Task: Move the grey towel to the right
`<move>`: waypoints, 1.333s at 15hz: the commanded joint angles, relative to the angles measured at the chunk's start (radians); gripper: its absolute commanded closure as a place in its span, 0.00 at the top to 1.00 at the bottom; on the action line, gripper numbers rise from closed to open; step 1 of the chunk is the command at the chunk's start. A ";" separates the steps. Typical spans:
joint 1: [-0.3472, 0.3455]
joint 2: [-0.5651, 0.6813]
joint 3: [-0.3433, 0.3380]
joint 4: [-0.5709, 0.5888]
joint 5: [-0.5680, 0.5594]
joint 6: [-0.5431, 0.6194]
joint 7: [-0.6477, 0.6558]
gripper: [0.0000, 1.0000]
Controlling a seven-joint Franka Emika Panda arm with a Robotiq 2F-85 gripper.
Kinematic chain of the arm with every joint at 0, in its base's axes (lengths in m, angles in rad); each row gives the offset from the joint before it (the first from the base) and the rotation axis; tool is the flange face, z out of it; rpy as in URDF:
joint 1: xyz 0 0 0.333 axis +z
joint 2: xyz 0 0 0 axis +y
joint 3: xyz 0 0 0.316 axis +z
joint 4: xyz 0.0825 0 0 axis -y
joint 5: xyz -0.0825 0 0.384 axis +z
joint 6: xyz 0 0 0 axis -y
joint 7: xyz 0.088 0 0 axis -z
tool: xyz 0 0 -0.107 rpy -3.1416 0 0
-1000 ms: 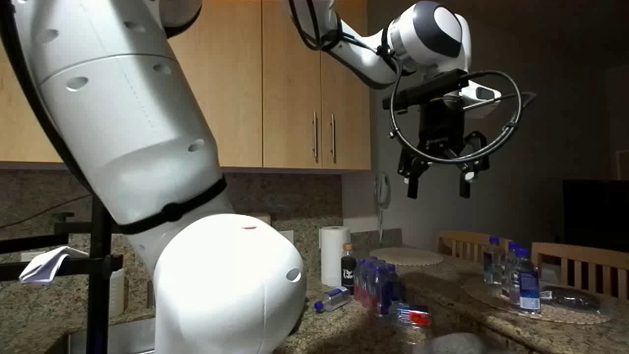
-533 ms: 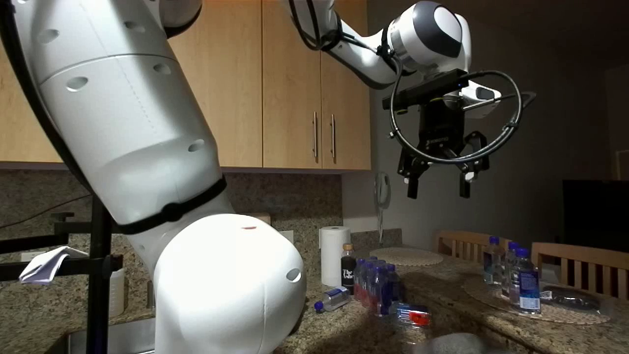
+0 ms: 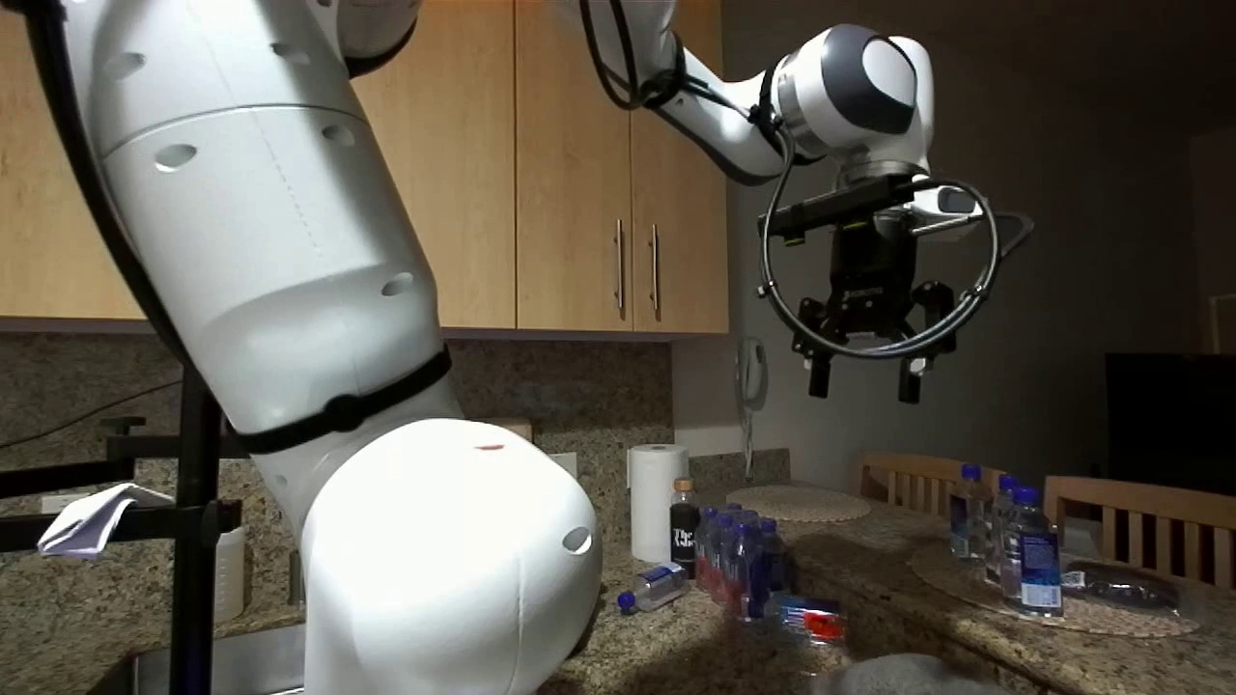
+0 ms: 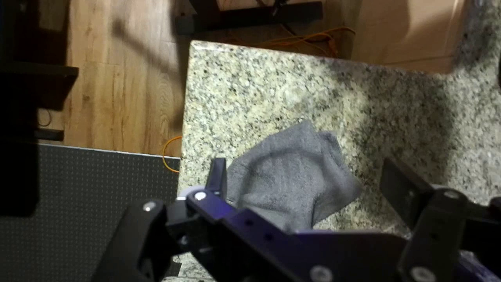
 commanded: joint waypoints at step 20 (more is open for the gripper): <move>0.195 0.836 -0.032 0.499 -0.241 0.650 0.723 1.00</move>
